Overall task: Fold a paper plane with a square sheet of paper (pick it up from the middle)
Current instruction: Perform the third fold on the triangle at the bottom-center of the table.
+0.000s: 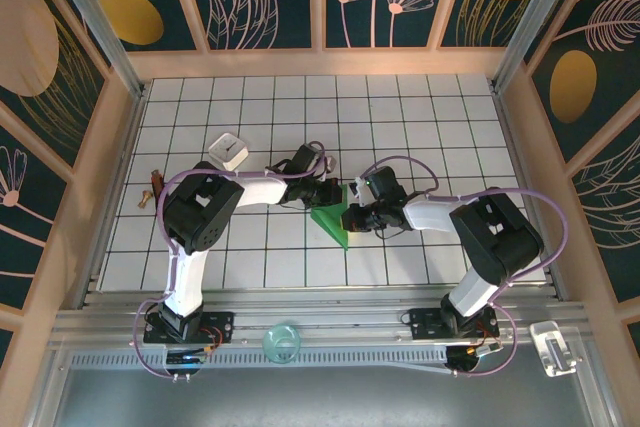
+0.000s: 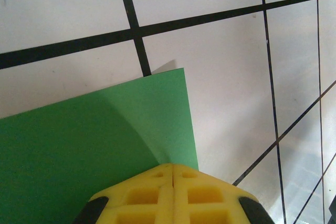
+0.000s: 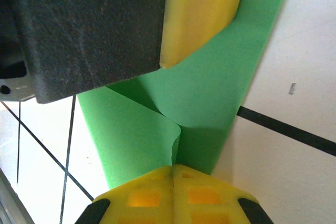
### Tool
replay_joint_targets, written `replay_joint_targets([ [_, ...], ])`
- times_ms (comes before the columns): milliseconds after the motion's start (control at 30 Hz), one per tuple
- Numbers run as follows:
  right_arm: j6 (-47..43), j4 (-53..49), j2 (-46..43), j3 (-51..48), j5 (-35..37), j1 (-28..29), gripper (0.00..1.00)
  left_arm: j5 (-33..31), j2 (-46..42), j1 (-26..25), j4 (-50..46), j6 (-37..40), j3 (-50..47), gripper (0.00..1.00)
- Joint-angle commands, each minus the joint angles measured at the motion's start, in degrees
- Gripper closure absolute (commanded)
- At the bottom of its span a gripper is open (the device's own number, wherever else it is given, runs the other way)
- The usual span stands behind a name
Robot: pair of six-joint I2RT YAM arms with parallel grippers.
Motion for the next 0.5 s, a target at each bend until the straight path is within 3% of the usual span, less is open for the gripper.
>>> replay_joint_targets([
  [0, -1.37, -0.4, 0.74, 0.92, -1.15, -0.43, 1.0, -1.6, 3.94, -0.3, -6.89, 1.33, -1.44, 1.0],
  [467, -1.37, -0.31, 2.77, 1.72, -0.53, -0.27, 1.0, -1.59, 3.71, -0.24, -6.89, 1.49, -1.61, 1.0],
])
